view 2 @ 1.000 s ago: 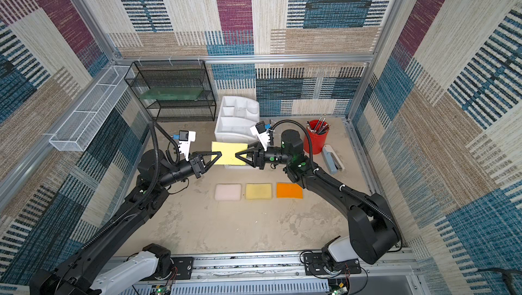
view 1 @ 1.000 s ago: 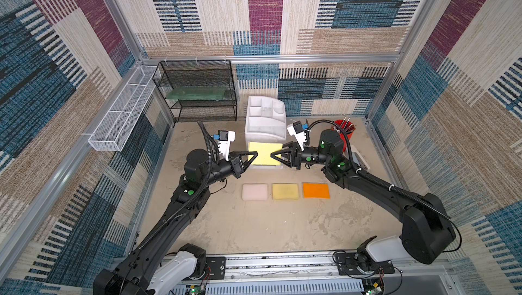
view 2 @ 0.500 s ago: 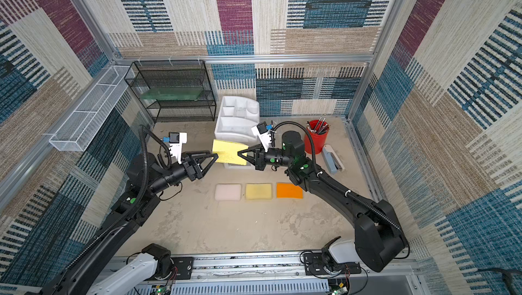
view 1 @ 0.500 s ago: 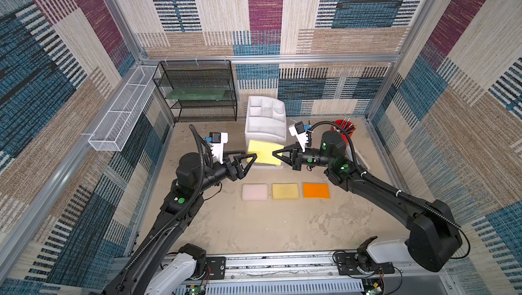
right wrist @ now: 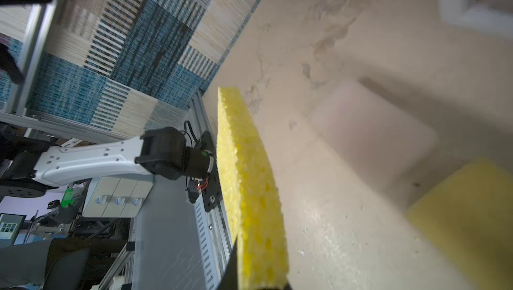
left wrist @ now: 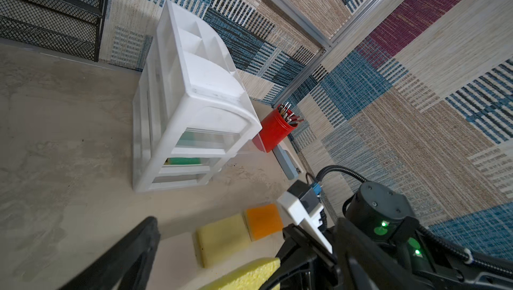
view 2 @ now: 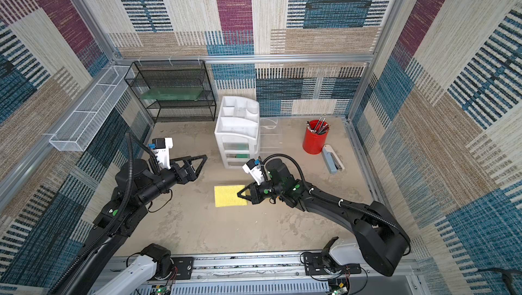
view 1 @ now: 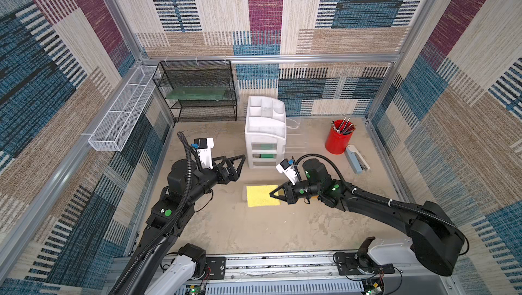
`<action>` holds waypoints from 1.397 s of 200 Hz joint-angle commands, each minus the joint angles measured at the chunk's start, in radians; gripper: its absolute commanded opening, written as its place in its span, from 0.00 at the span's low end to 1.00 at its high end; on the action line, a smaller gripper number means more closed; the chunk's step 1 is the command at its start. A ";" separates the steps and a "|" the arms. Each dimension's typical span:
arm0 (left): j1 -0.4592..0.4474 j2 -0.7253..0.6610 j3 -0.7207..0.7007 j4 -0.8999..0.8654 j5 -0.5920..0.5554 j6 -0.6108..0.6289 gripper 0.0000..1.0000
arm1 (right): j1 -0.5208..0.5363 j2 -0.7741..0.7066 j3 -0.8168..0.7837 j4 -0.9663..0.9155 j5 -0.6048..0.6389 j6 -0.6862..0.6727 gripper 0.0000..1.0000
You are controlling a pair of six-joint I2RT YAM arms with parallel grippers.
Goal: Take the sponge out of the drawer
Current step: Place the sponge at the center of the board.
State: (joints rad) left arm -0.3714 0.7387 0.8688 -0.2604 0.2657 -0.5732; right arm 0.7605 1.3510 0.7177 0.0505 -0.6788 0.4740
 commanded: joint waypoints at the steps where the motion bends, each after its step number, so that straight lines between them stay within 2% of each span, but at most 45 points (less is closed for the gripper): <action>1: 0.000 -0.020 -0.015 -0.037 -0.003 -0.027 1.00 | 0.050 0.034 -0.072 0.121 0.000 0.128 0.03; 32: 0.000 -0.058 -0.042 -0.027 0.039 -0.051 1.00 | 0.108 0.157 -0.120 0.255 0.020 0.238 0.03; 82: 0.000 -0.099 -0.069 -0.036 0.043 -0.060 1.00 | 0.127 0.365 -0.009 0.215 0.051 0.239 0.00; 125: 0.000 -0.129 -0.084 -0.045 0.019 -0.054 1.00 | 0.133 0.372 0.029 0.083 0.191 0.233 0.01; 191: 0.000 -0.125 -0.088 -0.043 0.022 -0.047 1.00 | 0.163 0.420 0.090 -0.047 0.285 0.216 0.04; 223: 0.000 -0.125 -0.090 -0.039 0.019 -0.046 1.00 | 0.170 0.412 0.099 -0.084 0.323 0.210 0.11; 249: 0.000 -0.124 -0.092 -0.036 0.021 -0.045 1.00 | 0.176 0.401 0.101 -0.114 0.353 0.212 0.24; 279: 0.000 -0.125 -0.093 -0.027 0.030 -0.039 1.00 | 0.188 0.387 0.100 -0.144 0.385 0.218 0.32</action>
State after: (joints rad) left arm -0.3714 0.6144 0.7799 -0.3111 0.2909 -0.6243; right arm 0.9405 1.7470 0.8200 0.0021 -0.3729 0.6975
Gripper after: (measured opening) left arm 0.998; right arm 0.309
